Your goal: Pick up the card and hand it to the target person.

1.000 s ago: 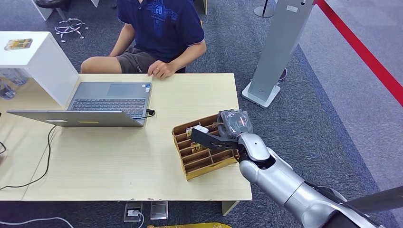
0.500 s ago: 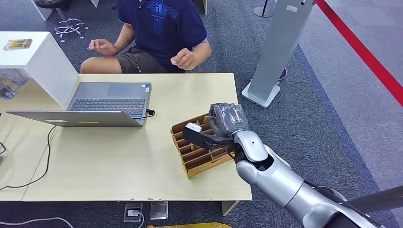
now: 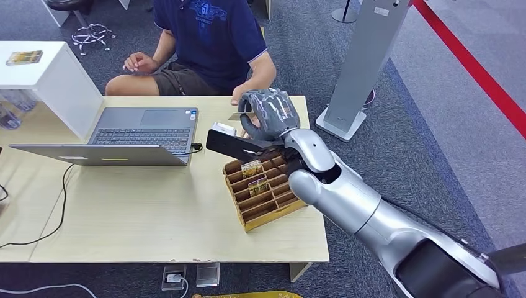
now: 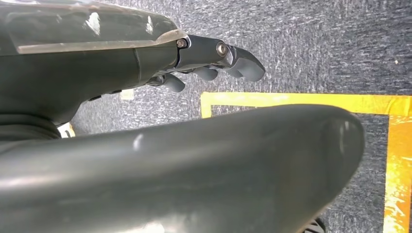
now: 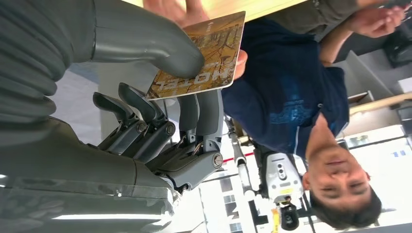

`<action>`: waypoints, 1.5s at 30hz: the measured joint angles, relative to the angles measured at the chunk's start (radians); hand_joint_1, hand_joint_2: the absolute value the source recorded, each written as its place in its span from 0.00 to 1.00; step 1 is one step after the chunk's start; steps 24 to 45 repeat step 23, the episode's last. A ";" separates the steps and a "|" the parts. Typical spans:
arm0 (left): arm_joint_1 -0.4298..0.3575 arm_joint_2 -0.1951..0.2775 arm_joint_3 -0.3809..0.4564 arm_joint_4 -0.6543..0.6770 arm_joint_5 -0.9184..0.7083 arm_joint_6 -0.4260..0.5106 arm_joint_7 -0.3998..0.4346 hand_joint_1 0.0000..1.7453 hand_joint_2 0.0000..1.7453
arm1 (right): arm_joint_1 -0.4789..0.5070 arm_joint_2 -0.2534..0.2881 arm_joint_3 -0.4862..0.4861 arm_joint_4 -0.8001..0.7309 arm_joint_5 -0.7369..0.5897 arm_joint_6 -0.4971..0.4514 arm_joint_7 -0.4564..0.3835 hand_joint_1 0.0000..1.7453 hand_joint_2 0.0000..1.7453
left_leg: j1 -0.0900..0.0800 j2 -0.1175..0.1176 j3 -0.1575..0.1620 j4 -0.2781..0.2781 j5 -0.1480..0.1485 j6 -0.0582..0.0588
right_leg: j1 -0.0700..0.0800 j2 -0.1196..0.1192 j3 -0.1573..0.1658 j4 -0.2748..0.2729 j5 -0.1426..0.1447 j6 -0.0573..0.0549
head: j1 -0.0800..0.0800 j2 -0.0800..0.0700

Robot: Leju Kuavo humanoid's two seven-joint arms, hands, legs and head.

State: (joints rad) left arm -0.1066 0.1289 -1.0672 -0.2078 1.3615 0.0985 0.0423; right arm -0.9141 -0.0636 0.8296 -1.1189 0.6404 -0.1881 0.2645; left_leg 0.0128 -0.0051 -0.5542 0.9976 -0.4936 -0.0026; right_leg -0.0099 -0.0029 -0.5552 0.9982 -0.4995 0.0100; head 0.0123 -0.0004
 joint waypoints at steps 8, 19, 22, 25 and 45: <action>-0.003 0.003 0.000 0.000 0.011 0.003 -0.003 0.00 0.00 | -0.059 0.157 0.061 0.290 0.010 -0.021 -0.072 1.00 1.00 | 0.000 -0.001 0.000 0.000 0.000 0.000 | 0.000 0.000 -0.001 0.000 0.000 0.000 | -0.001 0.000; -0.001 0.008 0.000 0.000 0.012 -0.020 0.002 0.00 0.00 | -0.066 0.215 0.103 0.451 0.021 -0.035 -0.052 0.00 1.00 | 0.000 0.000 0.000 0.000 0.000 0.000 | 0.000 0.000 -0.001 0.000 0.000 0.000 | 0.001 0.000; -0.001 0.008 0.000 0.000 0.019 -0.019 0.002 0.00 0.00 | -0.067 0.214 0.106 0.466 0.021 -0.036 -0.049 0.00 1.00 | 0.000 0.000 0.001 0.000 0.000 0.000 | 0.000 0.000 -0.001 0.000 0.000 0.000 | 0.000 0.000; -0.001 0.008 0.000 0.000 0.021 -0.018 0.002 0.00 0.00 | -0.067 0.214 0.107 0.467 0.021 -0.036 -0.050 0.00 1.00 | 0.000 0.000 0.001 0.000 0.000 0.000 | 0.000 0.000 -0.001 0.000 0.000 0.000 | 0.000 0.000; -0.001 0.008 0.000 0.000 0.021 -0.018 0.002 0.00 0.00 | -0.067 0.214 0.107 0.467 0.021 -0.036 -0.050 0.00 1.00 | 0.000 0.000 0.001 0.000 0.000 0.000 | 0.000 0.000 -0.001 0.000 0.000 0.000 | 0.000 0.000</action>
